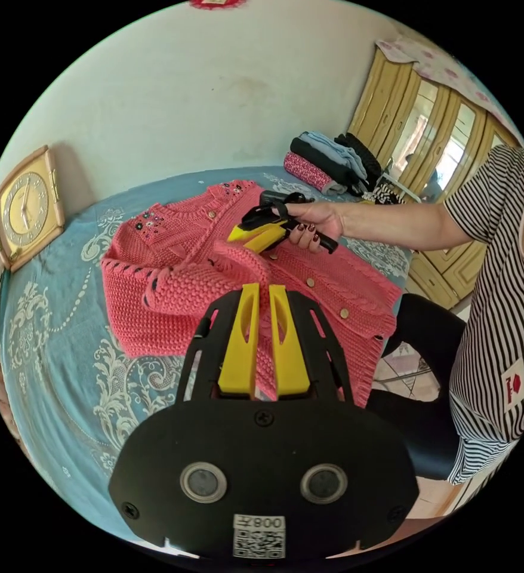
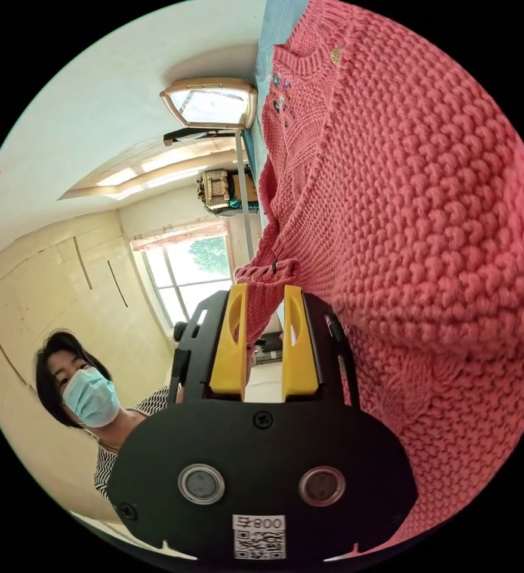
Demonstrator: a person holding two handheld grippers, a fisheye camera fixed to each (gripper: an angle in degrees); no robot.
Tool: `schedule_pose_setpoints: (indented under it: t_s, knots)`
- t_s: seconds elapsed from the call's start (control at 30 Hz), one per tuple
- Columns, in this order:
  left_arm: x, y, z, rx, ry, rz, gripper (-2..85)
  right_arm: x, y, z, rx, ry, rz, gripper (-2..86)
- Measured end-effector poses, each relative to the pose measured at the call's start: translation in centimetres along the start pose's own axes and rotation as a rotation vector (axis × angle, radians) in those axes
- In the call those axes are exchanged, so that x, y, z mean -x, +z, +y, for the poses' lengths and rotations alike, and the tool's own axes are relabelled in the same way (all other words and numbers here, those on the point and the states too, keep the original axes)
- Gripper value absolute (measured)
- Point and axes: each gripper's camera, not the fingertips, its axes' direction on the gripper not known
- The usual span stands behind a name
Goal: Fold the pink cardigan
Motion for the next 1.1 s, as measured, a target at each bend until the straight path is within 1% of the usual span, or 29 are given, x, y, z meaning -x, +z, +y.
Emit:
schedule_pose_setpoints:
  t_s: [0.1,0.2,0.3,0.37,0.43,0.53,0.6,0.63,0.7,0.73,0.77,0.83,0.9,0.93,1.0,1.07,1.1]
  knots:
    - [-1.4,0.2,-1.3,0.018,0.016,-0.011,2.9,-0.1,-0.1,0.5,0.051,-0.001,0.038,3.9]
    - [-2.4,0.0,-2.9,0.011,0.028,-0.029,2.8,0.4,-0.9,1.8,0.052,-0.032,0.005,1.4]
    - [-3.4,-0.7,-5.2,-0.043,0.04,-0.059,2.7,1.9,-3.3,3.6,-0.023,-0.1,-0.072,0.5]
    - [-4.3,-1.1,-7.7,-0.106,0.075,-0.067,2.7,4.2,-6.3,5.7,-0.101,-0.192,-0.138,0.3]
    - [-5.3,-1.0,-9.8,-0.143,0.123,-0.07,2.7,6.5,-8.7,7.7,-0.146,-0.28,-0.152,0.2]
    - [-7.2,0.4,-13.3,-0.174,0.216,-0.028,2.6,9.8,-12.6,12.0,-0.218,-0.406,-0.12,0.1]
    - [-8.5,2.2,-15.1,-0.151,0.273,0.006,2.6,10.6,-14.4,15.1,-0.256,-0.433,-0.075,0.1]
    - [-9.4,3.9,-16.0,-0.111,0.314,0.025,2.6,10.5,-15.4,17.4,-0.282,-0.434,-0.025,0.2]
    - [-10.7,7.3,-16.8,0.0,0.358,0.034,2.6,9.1,-16.6,20.7,-0.313,-0.381,0.079,0.2]
    - [-11.2,9.7,-17.0,0.086,0.373,0.057,2.6,7.3,-17.2,22.9,-0.344,-0.3,0.16,0.3]
    - [-11.6,11.9,-16.9,0.179,0.368,0.068,2.6,5.0,-17.6,25.0,-0.372,-0.197,0.22,0.4]
    - [-11.6,13.7,-16.8,0.264,0.322,0.036,2.7,2.0,-18.4,28.0,-0.439,-0.093,0.196,0.7]
    - [-11.3,13.3,-16.9,0.233,0.269,0.016,2.7,1.0,-18.9,30.5,-0.52,-0.081,0.155,1.3]
    - [-10.8,12.7,-17.0,0.206,0.208,0.027,2.8,1.4,-19.0,31.3,-0.551,-0.096,0.182,2.1]
    - [-9.4,11.9,-16.9,0.158,0.087,0.096,3.3,2.6,-18.5,31.2,-0.551,-0.107,0.275,4.5]
    - [-7.2,11.7,-16.1,0.099,-0.097,0.276,4.4,4.9,-16.8,29.1,-0.465,-0.178,0.363,7.0]
    - [-6.7,11.8,-15.8,0.09,-0.155,0.31,4.9,5.5,-16.2,28.5,-0.443,-0.197,0.391,7.3]
